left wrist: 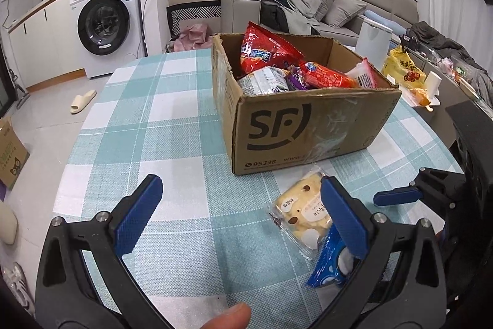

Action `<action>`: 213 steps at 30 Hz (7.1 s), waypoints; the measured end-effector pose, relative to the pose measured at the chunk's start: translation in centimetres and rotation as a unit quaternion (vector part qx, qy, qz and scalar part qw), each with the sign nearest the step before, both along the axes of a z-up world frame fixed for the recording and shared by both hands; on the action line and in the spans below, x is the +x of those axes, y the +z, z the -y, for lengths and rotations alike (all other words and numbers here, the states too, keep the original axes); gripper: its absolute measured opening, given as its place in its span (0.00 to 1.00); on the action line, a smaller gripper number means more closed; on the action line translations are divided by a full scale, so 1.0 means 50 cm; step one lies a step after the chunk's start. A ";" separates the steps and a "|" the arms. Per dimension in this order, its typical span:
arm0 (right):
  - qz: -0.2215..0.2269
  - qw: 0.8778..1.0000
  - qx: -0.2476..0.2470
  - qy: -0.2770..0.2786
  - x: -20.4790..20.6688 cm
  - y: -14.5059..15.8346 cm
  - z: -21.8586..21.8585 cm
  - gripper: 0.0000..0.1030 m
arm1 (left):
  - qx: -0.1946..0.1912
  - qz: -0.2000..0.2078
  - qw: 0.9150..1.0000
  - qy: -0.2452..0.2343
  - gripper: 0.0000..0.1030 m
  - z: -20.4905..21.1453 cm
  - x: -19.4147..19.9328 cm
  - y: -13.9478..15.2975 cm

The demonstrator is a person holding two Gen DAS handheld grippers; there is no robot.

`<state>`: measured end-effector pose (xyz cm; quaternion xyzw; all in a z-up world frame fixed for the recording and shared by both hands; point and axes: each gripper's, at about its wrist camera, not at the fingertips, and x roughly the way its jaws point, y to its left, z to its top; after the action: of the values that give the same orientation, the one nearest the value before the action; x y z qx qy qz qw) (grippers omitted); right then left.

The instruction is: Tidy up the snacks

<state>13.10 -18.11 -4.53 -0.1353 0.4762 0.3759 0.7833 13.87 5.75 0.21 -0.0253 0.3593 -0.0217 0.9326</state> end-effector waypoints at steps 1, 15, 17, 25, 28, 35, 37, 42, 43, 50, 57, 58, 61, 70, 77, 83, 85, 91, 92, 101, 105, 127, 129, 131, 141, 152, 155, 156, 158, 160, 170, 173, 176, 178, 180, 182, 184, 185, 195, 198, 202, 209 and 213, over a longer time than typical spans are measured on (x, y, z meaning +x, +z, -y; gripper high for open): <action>0.000 1.000 0.000 -0.002 0.002 0.000 0.000 1.00 | 0.001 -0.001 1.000 -0.002 0.99 0.003 0.002 -0.002; 0.008 0.999 -0.021 -0.047 0.042 0.007 0.074 1.00 | 0.009 -0.037 0.999 -0.027 0.99 0.037 0.016 -0.059; 0.013 0.998 -0.025 -0.047 0.043 0.010 0.086 1.00 | 0.009 -0.040 0.999 -0.031 0.99 0.043 0.019 -0.067; 0.016 0.996 -0.030 -0.079 0.067 0.015 0.154 1.00 | 0.017 -0.055 0.997 -0.049 0.99 0.069 0.026 -0.092; 0.016 0.994 -0.028 -0.104 0.083 0.015 0.172 1.00 | 0.020 -0.062 0.996 -0.053 0.99 0.076 0.032 -0.101; 0.022 0.990 -0.027 -0.137 0.089 0.032 0.197 1.00 | 0.023 -0.070 0.995 -0.067 0.99 0.097 0.042 -0.114; 0.019 0.992 -0.016 -0.127 0.085 0.032 0.190 1.00 | 0.025 -0.071 0.995 -0.071 0.99 0.105 0.047 -0.117; 0.006 0.994 0.015 -0.104 0.072 0.040 0.163 1.00 | 0.044 -0.090 0.992 -0.080 0.99 0.126 0.062 -0.131; 0.004 0.995 0.015 -0.101 0.071 0.036 0.154 1.00 | 0.047 -0.093 0.991 -0.083 0.99 0.130 0.065 -0.133; -0.002 0.997 -0.002 -0.080 0.061 0.010 0.112 0.95 | 0.031 -0.095 0.989 -0.109 0.82 0.138 0.069 -0.136; 0.005 0.997 0.010 -0.077 0.059 0.013 0.108 0.67 | 0.032 -0.085 0.987 -0.129 0.67 0.149 0.054 -0.132; 0.008 0.997 0.010 -0.074 0.058 0.014 0.106 0.64 | 0.032 -0.085 0.987 -0.130 0.67 0.151 0.051 -0.132; 0.014 0.998 0.008 -0.061 0.051 0.013 0.102 0.62 | 0.031 -0.081 0.987 -0.133 0.62 0.153 0.046 -0.130; 0.008 0.998 0.020 -0.052 0.056 0.013 0.114 0.49 | 0.027 -0.075 0.987 -0.138 0.56 0.147 0.037 -0.126; 0.016 0.997 0.039 -0.058 0.056 0.030 0.130 0.46 | 0.004 -0.068 0.988 -0.139 0.56 0.130 0.031 -0.114; 0.029 0.996 0.061 -0.063 0.051 0.061 0.145 0.46 | -0.012 -0.051 0.989 -0.138 0.56 0.111 0.019 -0.087; 0.034 0.995 0.066 -0.064 0.049 0.071 0.150 0.46 | -0.015 -0.046 0.989 -0.139 0.56 0.107 0.013 -0.075; 0.053 0.993 0.084 -0.071 0.040 0.105 0.164 0.46 | -0.025 -0.023 0.990 -0.137 0.56 0.083 -0.015 -0.033; 0.056 0.992 0.086 -0.072 0.038 0.109 0.166 0.46 | -0.026 -0.018 0.990 -0.135 0.56 0.082 -0.016 -0.026; 0.082 0.986 0.118 -0.085 0.020 0.159 0.172 0.46 | -0.046 0.026 0.992 -0.118 0.56 0.064 -0.049 0.047; 0.093 0.983 0.126 -0.098 0.019 0.172 0.177 0.46 | -0.046 0.042 0.992 -0.112 0.56 0.061 -0.058 0.074; 0.120 0.966 0.173 -0.153 0.064 0.242 0.176 0.46 | -0.052 0.090 0.993 -0.062 0.56 0.018 -0.015 0.176; 0.120 0.966 0.171 -0.156 0.074 0.247 0.168 0.46 | -0.056 0.089 0.993 -0.060 0.56 0.013 0.000 0.178; 0.121 0.965 0.172 -0.157 0.084 0.251 0.162 0.46 | -0.057 0.089 0.993 -0.057 0.56 0.010 0.015 0.181; 0.116 0.963 0.172 -0.171 0.142 0.254 0.134 0.46 | -0.044 0.083 0.995 -0.042 0.56 0.014 0.091 0.168; 0.101 0.964 0.169 -0.179 0.178 0.227 0.125 0.46 | -0.044 0.070 0.996 -0.032 0.56 0.023 0.159 0.124; 0.097 0.965 0.167 -0.179 0.188 0.220 0.122 0.46 | -0.038 0.069 0.996 -0.030 0.56 0.026 0.171 0.111; 0.097 0.965 0.165 -0.179 0.189 0.218 0.121 0.46 | -0.039 0.068 0.997 -0.030 0.56 0.027 0.175 0.106; 0.095 0.966 0.162 -0.178 0.195 0.214 0.116 0.46 | -0.038 0.067 0.997 -0.031 0.56 0.031 0.181 0.098; 0.093 0.967 0.160 -0.177 0.203 0.208 0.112 0.46 | -0.032 0.066 0.997 -0.032 0.56 0.036 0.187 0.089; 0.082 0.969 0.151 -0.179 0.235 0.181 0.090 0.46 | -0.006 0.068 0.997 -0.029 0.56 0.047 0.212 0.049; 0.083 0.970 0.145 -0.177 0.244 0.179 0.080 0.46 | 0.000 0.070 0.997 -0.032 0.56 0.051 0.218 0.044; 0.085 0.970 0.140 -0.177 0.253 0.175 0.072 0.47 | -0.010 0.068 0.997 -0.033 0.56 0.045 0.226 0.041; 0.091 0.971 0.135 -0.175 0.256 0.175 0.066 0.47 | -0.013 0.069 0.997 -0.033 0.56 0.042 0.229 0.040; 0.095 0.971 0.134 -0.172 0.255 0.174 0.064 0.49 | -0.011 0.070 0.997 -0.033 0.58 0.042 0.228 0.040; 0.098 0.971 0.133 -0.171 0.254 0.172 0.062 0.49 | -0.009 0.072 0.997 -0.035 0.58 0.041 0.229 0.038; 0.098 0.972 0.132 -0.167 0.253 0.172 0.062 0.52 | -0.009 0.073 0.997 -0.035 0.58 0.040 0.228 0.038; 0.100 0.972 0.130 -0.165 0.252 0.173 0.061 0.52 | -0.008 0.073 0.997 -0.036 0.58 0.040 0.228 0.038; 0.145 0.970 0.128 -0.145 0.217 0.197 0.065 0.82 | -0.006 0.087 0.995 -0.042 0.80 0.035 0.193 0.058; 0.165 0.967 0.131 -0.143 0.200 0.208 0.074 0.87 | -0.002 0.093 0.995 -0.037 0.82 0.027 0.171 0.071; 0.166 0.965 0.144 -0.143 0.186 0.215 0.091 0.97 | -0.005 0.099 0.995 -0.031 0.90 0.018 0.139 0.087; 0.181 0.956 0.168 -0.157 0.162 0.209 0.126 1.00 | -0.002 0.113 0.993 -0.017 0.99 0.002 0.084 0.098; 0.181 0.954 0.180 -0.157 0.146 0.201 0.143 1.00 | 0.000 0.121 0.993 -0.011 0.99 0.000 0.062 0.094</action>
<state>20.39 -25.24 5.53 0.0188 0.2656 0.2968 0.9170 16.96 5.74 4.92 -0.0188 0.2436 -0.0346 0.9691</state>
